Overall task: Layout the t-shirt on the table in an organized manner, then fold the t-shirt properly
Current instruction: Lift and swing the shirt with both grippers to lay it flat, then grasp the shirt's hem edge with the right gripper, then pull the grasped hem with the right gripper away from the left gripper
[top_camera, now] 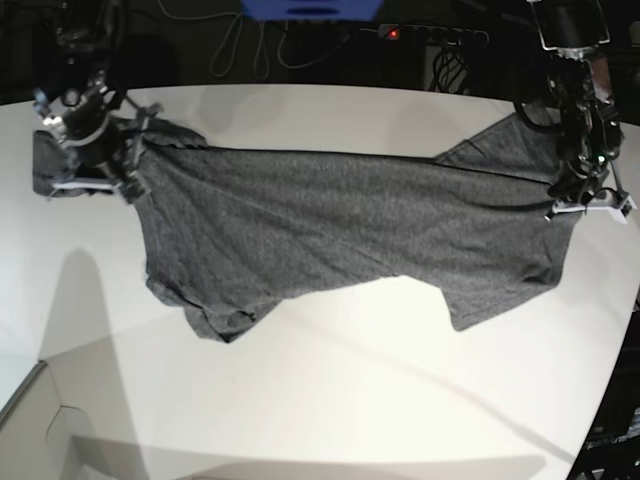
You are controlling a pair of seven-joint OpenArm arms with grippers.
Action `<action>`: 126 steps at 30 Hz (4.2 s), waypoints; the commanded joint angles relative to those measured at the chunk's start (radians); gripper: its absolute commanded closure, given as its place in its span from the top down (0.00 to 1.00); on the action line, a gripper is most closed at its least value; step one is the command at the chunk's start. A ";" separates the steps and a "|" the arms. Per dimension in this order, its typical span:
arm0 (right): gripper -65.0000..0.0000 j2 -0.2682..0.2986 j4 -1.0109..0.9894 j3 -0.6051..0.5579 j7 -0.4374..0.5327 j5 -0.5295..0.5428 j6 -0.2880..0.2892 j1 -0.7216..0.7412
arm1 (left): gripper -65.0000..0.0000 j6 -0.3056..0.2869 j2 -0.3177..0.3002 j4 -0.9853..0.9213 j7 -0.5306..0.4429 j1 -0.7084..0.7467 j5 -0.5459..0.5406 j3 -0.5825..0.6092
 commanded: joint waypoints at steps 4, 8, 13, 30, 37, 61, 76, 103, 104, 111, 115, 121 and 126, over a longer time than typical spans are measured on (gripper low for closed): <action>0.25 -0.028 0.010 0.089 0.019 0.006 -0.007 0.130 | 0.10 0.006 -0.018 0.016 -0.016 -0.011 0.003 -0.007; 0.42 -0.055 -0.052 0.019 -0.059 0.005 -0.007 0.314 | 0.10 0.006 -0.018 0.016 -0.016 -0.011 0.003 -0.004; 0.73 -0.091 -0.357 -0.188 -0.214 0.005 -0.007 0.644 | 0.10 0.006 -0.018 0.018 -0.016 -0.011 0.003 -0.004; 0.80 -0.166 -1.265 -0.204 0.312 0.008 -0.007 0.982 | 0.10 0.008 0.010 0.038 -0.018 -0.011 0.009 -0.011; 0.80 -0.149 -1.287 -0.064 0.404 0.008 -0.007 0.993 | 0.10 0.008 0.010 0.032 -0.018 -0.011 0.011 -0.011; 0.55 -0.126 -1.373 -0.076 0.450 0.003 -0.085 0.939 | 0.10 0.008 0.011 0.030 -0.018 -0.010 0.006 -0.011; 0.00 -0.109 -1.147 -0.073 0.460 0.006 -0.061 1.036 | 0.10 0.008 0.011 0.027 -0.018 0.000 0.005 -0.010; 0.00 -0.193 -1.232 0.154 0.599 0.008 -0.181 1.454 | 0.10 0.008 0.039 0.145 -0.010 0.035 0.003 -0.011; 0.00 -0.204 -1.232 0.154 0.599 0.008 -0.183 1.471 | 0.10 0.008 0.039 0.168 -0.010 0.036 0.003 -0.011; 0.00 -0.253 -1.229 0.155 0.601 0.008 -0.187 1.536 | 0.10 0.011 0.039 0.328 -0.015 0.090 0.002 -0.011; 0.00 -0.258 -1.229 0.160 0.601 0.008 -0.189 1.566 | 0.10 0.012 0.041 0.392 -0.016 0.098 0.002 -0.017; 0.00 -0.255 -1.224 0.160 0.593 0.008 -0.189 1.537 | 0.10 0.009 0.108 0.392 -0.009 -0.014 0.002 -0.093; 0.00 -0.253 -1.074 0.157 0.541 0.006 -0.184 1.388 | 0.10 0.009 0.134 0.302 -0.009 -0.174 0.002 -0.023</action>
